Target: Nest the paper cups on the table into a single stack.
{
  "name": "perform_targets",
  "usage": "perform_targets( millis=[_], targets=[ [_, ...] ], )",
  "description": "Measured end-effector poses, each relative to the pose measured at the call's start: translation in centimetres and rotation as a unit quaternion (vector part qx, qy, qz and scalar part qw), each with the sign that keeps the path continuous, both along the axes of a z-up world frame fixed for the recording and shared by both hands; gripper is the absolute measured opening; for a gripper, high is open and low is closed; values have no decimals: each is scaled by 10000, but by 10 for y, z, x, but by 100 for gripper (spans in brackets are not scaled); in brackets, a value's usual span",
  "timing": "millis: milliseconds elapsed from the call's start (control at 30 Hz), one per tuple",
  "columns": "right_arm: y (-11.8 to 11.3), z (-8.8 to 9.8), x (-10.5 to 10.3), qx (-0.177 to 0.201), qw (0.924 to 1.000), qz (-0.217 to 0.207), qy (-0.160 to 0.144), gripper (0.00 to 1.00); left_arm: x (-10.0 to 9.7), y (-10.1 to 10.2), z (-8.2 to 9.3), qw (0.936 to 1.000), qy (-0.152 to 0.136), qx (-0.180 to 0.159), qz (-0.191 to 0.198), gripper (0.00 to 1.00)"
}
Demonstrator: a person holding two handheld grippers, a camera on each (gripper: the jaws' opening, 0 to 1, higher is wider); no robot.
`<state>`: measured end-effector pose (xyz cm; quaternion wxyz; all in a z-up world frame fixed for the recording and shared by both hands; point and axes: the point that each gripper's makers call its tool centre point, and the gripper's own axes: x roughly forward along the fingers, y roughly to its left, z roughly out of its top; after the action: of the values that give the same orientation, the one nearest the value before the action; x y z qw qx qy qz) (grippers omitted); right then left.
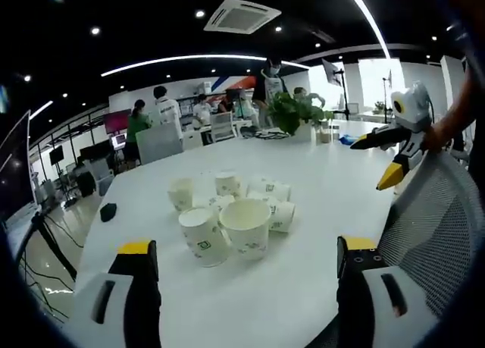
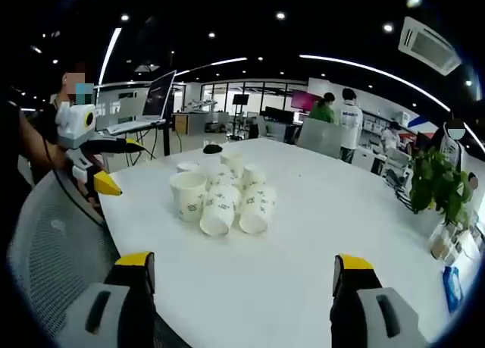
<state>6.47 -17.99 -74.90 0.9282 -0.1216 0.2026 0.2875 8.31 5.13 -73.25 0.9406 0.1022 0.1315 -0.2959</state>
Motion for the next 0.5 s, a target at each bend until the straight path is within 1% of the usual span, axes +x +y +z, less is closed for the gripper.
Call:
perform_targets(
  millis=[400, 500],
  targets=[
    [0, 0, 0, 27, 10000, -12, 1, 99, 0, 1, 1, 10000, -54, 12, -1, 98],
    [0, 1, 1, 32, 10000, -15, -4, 99, 1, 2, 1, 10000, -32, 11, 34, 98]
  ],
)
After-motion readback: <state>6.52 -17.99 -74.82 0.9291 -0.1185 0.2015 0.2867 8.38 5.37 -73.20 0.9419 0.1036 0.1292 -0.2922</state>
